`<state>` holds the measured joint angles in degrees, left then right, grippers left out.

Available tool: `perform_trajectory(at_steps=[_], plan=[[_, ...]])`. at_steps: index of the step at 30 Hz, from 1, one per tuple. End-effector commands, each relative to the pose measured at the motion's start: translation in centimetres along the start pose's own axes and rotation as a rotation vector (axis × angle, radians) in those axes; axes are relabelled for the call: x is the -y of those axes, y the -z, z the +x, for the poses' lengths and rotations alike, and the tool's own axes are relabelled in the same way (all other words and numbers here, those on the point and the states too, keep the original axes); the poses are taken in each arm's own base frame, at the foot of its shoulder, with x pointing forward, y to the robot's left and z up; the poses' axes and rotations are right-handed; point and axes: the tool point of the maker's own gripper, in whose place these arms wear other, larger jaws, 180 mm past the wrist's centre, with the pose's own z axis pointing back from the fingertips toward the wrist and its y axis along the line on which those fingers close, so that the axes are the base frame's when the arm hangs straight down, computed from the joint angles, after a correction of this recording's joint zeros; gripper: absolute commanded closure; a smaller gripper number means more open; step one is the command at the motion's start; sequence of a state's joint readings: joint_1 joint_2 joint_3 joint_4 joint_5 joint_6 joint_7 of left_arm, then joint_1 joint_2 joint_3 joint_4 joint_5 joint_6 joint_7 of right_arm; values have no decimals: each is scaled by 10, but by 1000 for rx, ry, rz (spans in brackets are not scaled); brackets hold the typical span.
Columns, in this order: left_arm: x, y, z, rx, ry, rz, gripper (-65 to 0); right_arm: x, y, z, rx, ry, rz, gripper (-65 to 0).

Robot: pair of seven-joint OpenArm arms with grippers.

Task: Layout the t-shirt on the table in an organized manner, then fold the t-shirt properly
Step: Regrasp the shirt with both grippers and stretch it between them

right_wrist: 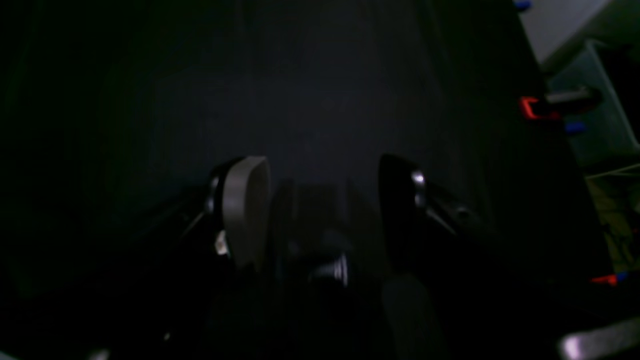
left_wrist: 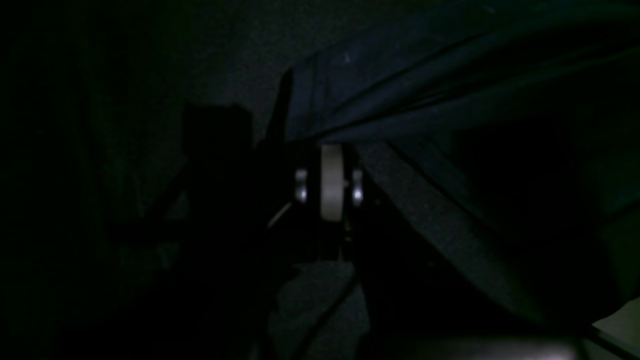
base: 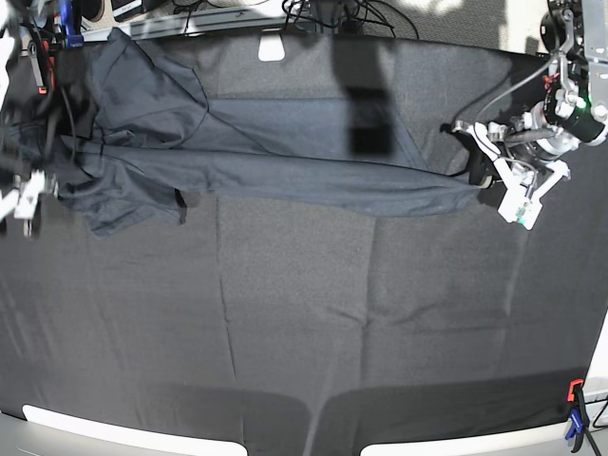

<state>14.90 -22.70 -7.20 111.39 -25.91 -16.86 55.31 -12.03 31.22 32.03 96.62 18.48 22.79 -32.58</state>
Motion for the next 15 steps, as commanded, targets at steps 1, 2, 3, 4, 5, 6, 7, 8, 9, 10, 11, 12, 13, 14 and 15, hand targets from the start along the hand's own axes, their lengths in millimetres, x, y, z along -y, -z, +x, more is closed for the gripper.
perform_trajectory(at_steps=[1,2,3,4,5,6,7,8,9,10,11,12,13,14,15], plan=[[-5,-4,15,51,12,15,0,3,3,20,52,-23,13,-334],[-5,-5,16,58,12,15,0,-2,10,19,37,-24,41,-334],[-5,-5,17,67,12,15,0,-10,17,16,8,-23,70,-334],[-5,-5,19,75,12,15,0,-18,26,9,-33,-26,95,-334],[-5,-5,20,80,12,15,0,-25,34,3,-71,-31,115,-334],[-5,-5,20,82,12,15,0,-33,42,-2,-95,-36,135,-334],[-5,-5,20,82,12,15,0,-39,50,-8,-121,-46,149,-334],[-5,-5,20,82,12,15,0,-45,58,-13,-144,-52,165,-334],[-5,-5,20,81,13,15,0,-50,65,-20,-173,-60,173,-334],[-5,-5,20,81,12,15,0,-54,72,-26,-202,-67,182,-334],[-5,-5,20,82,12,15,0,-59,78,-34,-231,-72,193,-334],[-5,-5,20,81,12,15,0,-63,84,-40,-254,-70,206,-334],[-5,-5,20,81,12,15,0,-66,88,-46,-275,-64,218,-334],[-5,-5,20,81,12,15,0,-69,92,-53,-293,-59,227,-334],[-5,-5,20,81,12,15,0,-71,95,-59,-310,-54,235,-334]])
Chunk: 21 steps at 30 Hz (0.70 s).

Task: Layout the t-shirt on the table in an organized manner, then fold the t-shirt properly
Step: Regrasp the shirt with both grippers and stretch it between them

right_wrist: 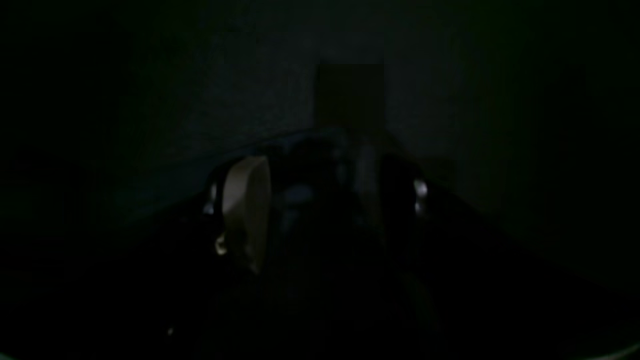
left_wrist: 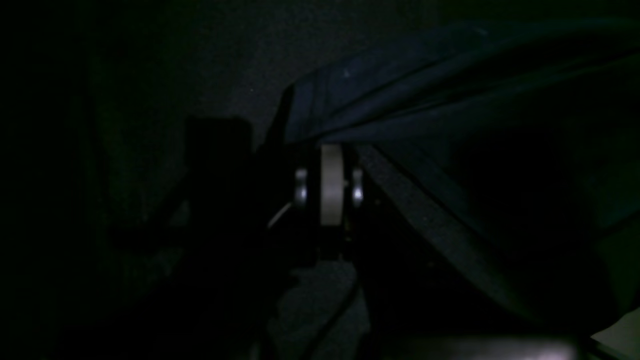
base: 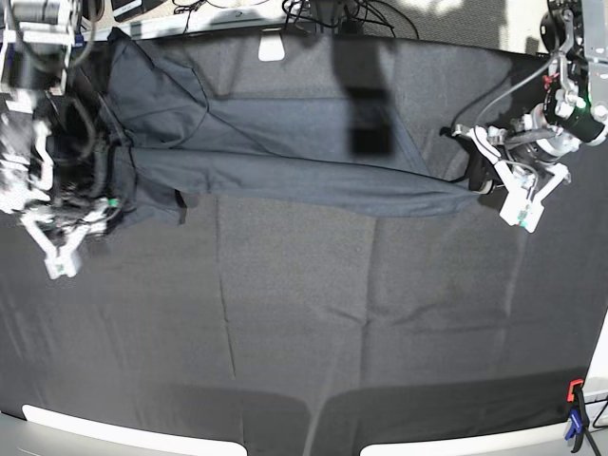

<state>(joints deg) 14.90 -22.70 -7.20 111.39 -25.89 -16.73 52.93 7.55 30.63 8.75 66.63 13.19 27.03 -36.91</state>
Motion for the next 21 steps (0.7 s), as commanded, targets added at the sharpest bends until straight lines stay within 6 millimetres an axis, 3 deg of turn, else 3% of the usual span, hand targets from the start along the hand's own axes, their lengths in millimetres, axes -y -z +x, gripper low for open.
perform_trajectory(at_steps=[1,8,11,15,21], plan=[[-4,-4,13,40,14,13,0,14,-3,14,30,-11,-27,-334],[-4,-4,13,41,14,13,0,12,11,-31,-109,-17,-22,-327],[-4,-4,13,41,14,13,0,6,14,-38,-146,-39,-2,-267],[-4,-4,13,40,14,13,0,1,15,-38,-154,-61,11,0],[-2,-4,14,50,4,1,0,0,9,-17,-106,-107,-5,0]])
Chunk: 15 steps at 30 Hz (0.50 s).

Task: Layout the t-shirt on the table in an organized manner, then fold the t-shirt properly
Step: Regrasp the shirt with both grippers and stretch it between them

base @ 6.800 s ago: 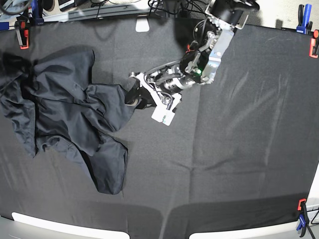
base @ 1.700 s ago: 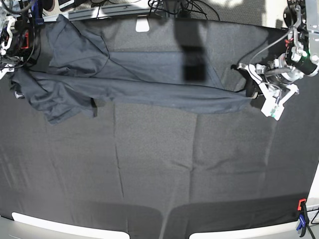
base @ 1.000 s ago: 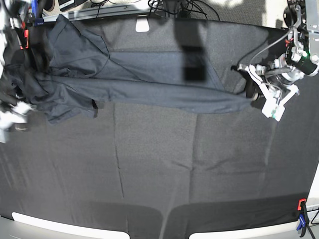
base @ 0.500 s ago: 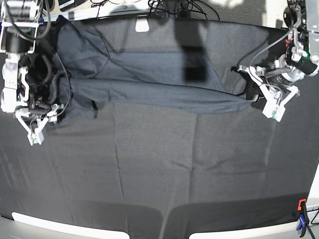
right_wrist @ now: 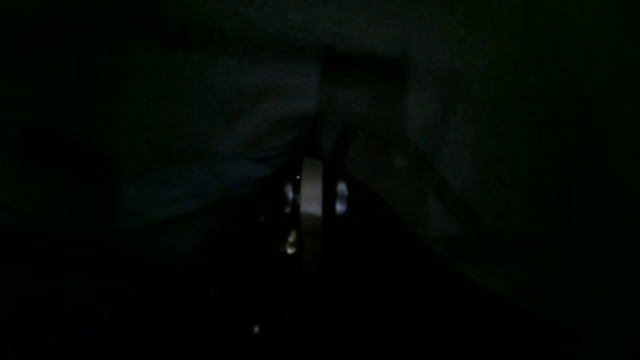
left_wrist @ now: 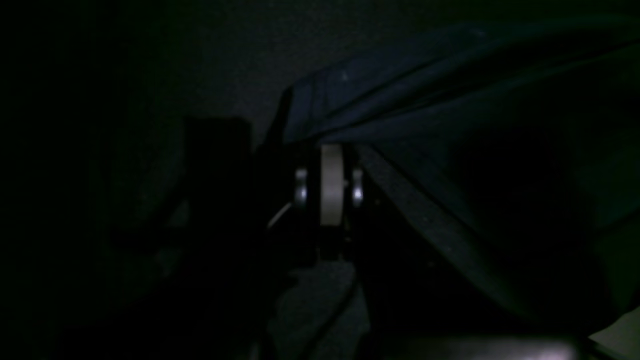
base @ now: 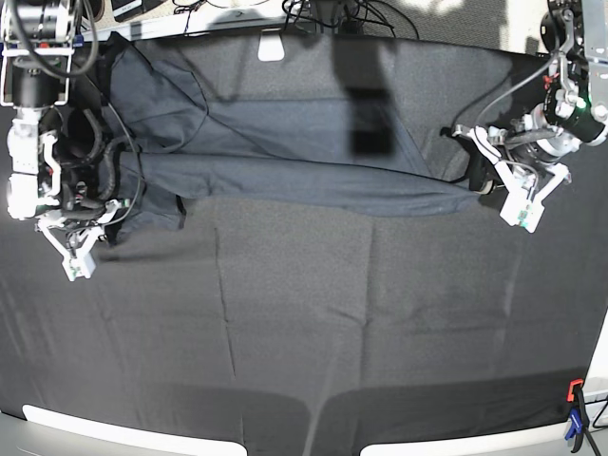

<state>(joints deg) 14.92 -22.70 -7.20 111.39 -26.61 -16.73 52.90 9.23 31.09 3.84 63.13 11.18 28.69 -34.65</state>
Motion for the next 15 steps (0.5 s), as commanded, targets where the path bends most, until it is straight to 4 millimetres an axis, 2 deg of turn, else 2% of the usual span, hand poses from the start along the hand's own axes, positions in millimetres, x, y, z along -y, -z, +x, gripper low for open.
perform_trajectory(at_steps=[1,10,15], plan=[[-3,-4,15,50,9,6,0,12,-6,-6,-56,-36,-46,0],[-4,-5,27,101,14,10,0,8,-35,52,60,-137,-87,0],[-4,-5,27,101,14,10,0,13,-62,81,121,-171,-140,0]])
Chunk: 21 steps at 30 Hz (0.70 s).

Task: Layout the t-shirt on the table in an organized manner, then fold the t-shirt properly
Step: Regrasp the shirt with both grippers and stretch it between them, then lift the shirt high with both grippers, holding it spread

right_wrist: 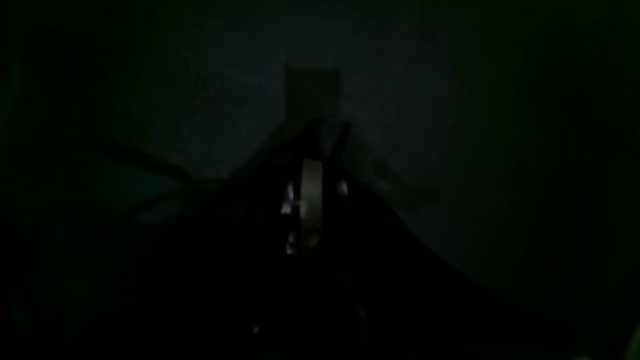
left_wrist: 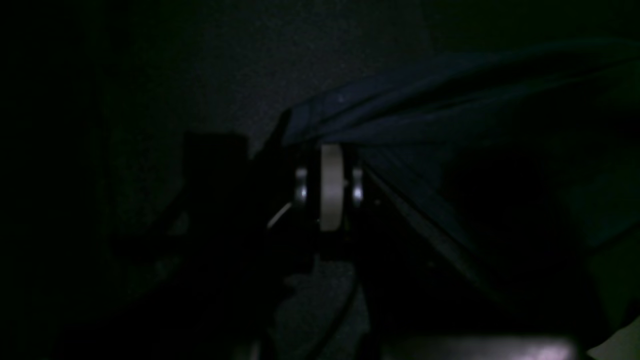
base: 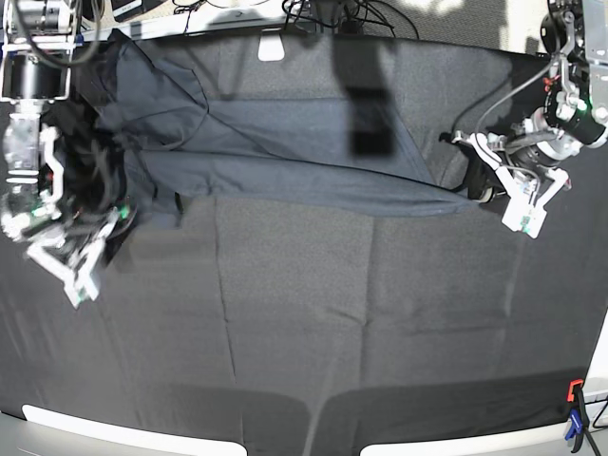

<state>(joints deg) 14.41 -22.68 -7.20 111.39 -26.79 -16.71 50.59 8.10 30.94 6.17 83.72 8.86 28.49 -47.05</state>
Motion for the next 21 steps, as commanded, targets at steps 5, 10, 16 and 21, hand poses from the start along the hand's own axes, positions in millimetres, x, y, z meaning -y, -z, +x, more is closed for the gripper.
perform_trajectory(at_steps=[5,10,16,21], plan=[[7,-15,26,70,52,0,0,20,-40,40,85,-33,-70,0],[32,-50,61,186,167,5,0,9,-81,51,197,-44,-69,0],[47,-70,52,163,213,8,0,12,-125,31,257,9,-97,0],[39,-71,49,146,238,54,0,25,-173,45,369,-16,-144,0]])
